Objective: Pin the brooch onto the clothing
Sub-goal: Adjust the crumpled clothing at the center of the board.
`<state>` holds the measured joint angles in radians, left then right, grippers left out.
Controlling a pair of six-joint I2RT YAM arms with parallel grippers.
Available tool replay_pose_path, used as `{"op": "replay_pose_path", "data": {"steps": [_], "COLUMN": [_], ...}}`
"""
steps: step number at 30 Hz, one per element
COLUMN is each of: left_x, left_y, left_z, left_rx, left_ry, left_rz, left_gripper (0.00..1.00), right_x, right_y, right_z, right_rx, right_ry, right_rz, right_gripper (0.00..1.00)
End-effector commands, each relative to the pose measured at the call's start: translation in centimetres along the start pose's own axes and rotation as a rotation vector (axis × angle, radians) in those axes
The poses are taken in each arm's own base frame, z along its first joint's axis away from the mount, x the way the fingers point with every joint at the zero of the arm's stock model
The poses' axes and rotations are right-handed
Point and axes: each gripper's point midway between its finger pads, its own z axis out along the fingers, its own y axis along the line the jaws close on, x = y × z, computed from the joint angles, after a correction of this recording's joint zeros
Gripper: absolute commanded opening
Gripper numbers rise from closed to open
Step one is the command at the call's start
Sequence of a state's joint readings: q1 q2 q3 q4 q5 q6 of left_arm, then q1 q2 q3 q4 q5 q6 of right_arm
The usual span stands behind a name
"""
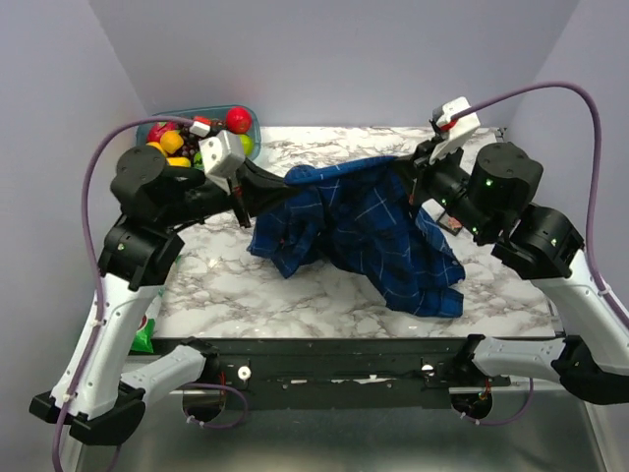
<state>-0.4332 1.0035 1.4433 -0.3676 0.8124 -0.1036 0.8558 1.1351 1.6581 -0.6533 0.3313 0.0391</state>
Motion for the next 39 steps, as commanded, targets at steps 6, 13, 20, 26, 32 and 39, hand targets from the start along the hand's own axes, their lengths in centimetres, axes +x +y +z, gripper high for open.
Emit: {"op": "replay_pose_path", "data": {"steps": [6,13,20,26,32,39], "left_x": [-6.5,-7.7,-9.0,-8.6,-8.0,-8.0], "left_y": [-11.8,-11.2,-8.8,-4.5,-4.0,-3.1], "left_z": [-4.4,-3.9,-2.6,-1.4,-1.4,-1.0], "left_rx": [0.641,0.623,0.533,0.389,0.404,0.397], "left_ry": [-0.081,-0.084,-0.137,-0.169,-0.17,-0.163], "left_rz": [-0.036,-0.05,-0.044,-0.061,-0.07,-0.079], "left_gripper": [0.0,0.0,0.0,0.0,0.0,0.0], "right_x": [-7.7,-8.5,-2.0,-0.6,4.8,10.9], "right_y": [0.6,6.1,9.5,8.1,5.0,8.8], "right_z": [4.0,12.4,18.3,12.4,5.1,-1.5], "right_rx": [0.008,-0.132,-0.202,-0.229,-0.224,-0.536], "right_ry": [-0.199,-0.192,0.015,-0.01,0.005,-0.018], "right_rz": [-0.182,-0.14,-0.031,0.07,0.137,0.211], "right_gripper": [0.01,0.01,0.8,1.0,1.0,0.95]}}
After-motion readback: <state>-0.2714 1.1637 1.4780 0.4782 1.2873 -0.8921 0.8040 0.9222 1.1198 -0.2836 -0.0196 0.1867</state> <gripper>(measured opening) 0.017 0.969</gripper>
